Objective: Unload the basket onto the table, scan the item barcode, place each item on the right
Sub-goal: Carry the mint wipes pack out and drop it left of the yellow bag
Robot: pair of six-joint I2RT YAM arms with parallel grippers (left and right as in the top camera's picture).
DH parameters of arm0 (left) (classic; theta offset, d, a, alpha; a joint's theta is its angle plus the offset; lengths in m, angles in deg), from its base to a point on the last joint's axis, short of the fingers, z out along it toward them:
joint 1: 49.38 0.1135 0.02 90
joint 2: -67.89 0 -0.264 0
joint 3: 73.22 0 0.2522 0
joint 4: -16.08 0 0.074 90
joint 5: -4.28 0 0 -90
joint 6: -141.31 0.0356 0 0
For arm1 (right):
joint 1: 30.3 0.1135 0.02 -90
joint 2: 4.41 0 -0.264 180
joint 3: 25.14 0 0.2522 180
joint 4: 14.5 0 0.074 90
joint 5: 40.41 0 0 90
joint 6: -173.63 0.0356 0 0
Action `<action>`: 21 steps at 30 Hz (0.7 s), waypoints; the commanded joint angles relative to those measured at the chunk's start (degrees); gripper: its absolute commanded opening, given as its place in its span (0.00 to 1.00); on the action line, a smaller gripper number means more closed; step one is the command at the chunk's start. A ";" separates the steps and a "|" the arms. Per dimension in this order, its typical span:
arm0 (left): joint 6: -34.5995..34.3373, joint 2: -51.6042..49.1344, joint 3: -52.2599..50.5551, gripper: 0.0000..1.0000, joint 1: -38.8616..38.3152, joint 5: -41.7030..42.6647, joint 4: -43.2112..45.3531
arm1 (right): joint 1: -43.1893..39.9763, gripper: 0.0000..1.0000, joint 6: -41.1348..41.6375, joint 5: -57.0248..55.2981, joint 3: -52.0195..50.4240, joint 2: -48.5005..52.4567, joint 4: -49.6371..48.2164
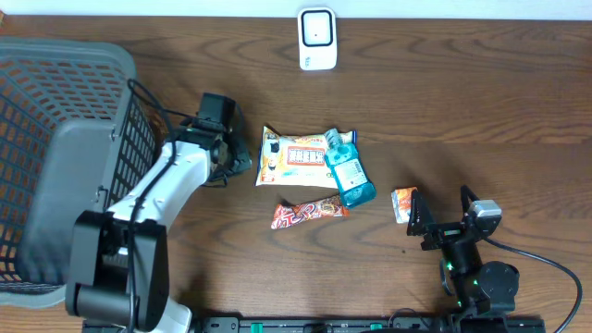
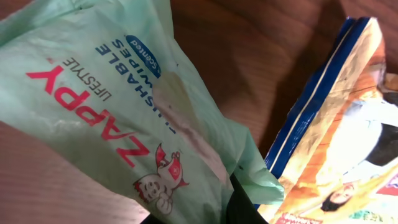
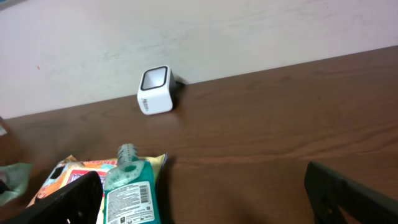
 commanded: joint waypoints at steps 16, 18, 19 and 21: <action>-0.98 -4.63 -5.35 0.22 -1.44 -4.74 6.23 | 0.61 0.99 0.26 -0.22 -0.09 -0.22 0.20; -1.40 -4.90 -5.64 0.47 -1.44 -4.76 6.16 | 0.61 0.99 0.26 -0.22 -0.09 -0.22 0.20; -1.38 -4.94 -5.62 0.67 -1.44 -4.79 6.19 | 0.61 0.99 0.26 -0.22 -0.09 -0.22 0.20; -1.40 -4.79 -5.57 0.94 -1.44 -4.79 6.43 | 0.61 0.99 0.26 -0.22 -0.09 -0.22 0.20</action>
